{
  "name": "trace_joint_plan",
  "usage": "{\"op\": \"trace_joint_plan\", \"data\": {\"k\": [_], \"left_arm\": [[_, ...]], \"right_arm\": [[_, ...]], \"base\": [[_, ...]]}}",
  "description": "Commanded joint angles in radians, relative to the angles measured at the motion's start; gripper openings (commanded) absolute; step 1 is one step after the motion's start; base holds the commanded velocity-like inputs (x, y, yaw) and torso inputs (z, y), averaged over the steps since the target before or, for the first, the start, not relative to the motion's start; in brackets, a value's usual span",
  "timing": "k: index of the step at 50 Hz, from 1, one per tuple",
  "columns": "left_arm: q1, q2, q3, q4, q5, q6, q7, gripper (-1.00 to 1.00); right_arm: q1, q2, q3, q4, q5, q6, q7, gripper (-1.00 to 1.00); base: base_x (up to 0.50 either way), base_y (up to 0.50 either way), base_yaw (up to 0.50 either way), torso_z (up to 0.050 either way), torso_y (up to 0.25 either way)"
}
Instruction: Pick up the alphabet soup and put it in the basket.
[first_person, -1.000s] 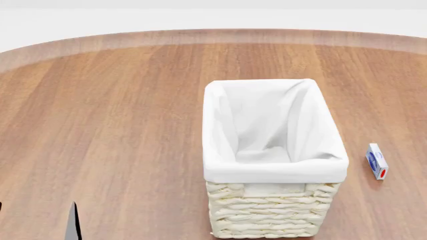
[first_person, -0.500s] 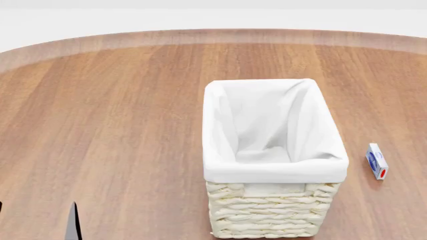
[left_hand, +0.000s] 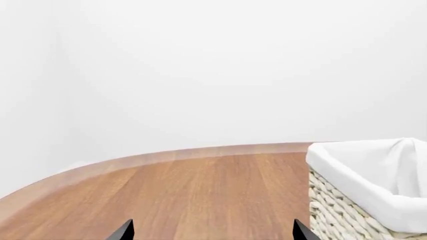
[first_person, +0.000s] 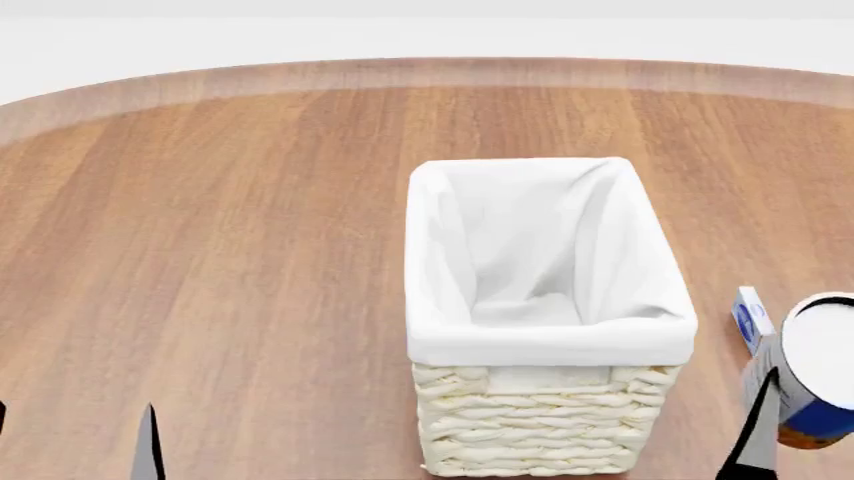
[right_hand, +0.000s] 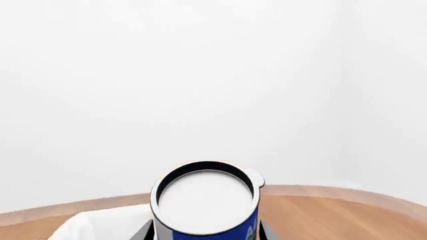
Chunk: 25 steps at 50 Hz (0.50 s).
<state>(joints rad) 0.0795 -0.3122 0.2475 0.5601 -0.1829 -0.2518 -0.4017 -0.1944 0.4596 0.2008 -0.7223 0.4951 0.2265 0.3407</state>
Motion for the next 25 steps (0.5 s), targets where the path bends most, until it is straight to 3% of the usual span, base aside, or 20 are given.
{"op": "trace_joint_plan", "data": {"k": [1, 13, 25], "left_arm": [[0.0, -0.004, 0.002, 0.002, -0.003, -0.001, -0.005, 1.0], [-0.003, -0.007, 0.003, -0.009, -0.007, 0.003, -0.007, 1.0], [-0.006, -0.009, 0.003, -0.019, -0.014, 0.009, -0.008, 1.0]], "right_arm": [[0.263, 0.106, -0.077, -0.155, 0.036, 0.254, 0.069, -1.0], [0.722, 0.079, -0.272, -0.026, 0.085, 0.415, 0.038, -1.0], [0.941, 0.003, -0.387, 0.191, 0.042, 0.389, -0.042, -1.0]], "base": [[0.0, 0.0, 0.0, 0.0, 0.0], [0.0, 0.0, 0.0, 0.0, 0.001], [0.0, 0.0, 0.0, 0.0, 0.001]]}}
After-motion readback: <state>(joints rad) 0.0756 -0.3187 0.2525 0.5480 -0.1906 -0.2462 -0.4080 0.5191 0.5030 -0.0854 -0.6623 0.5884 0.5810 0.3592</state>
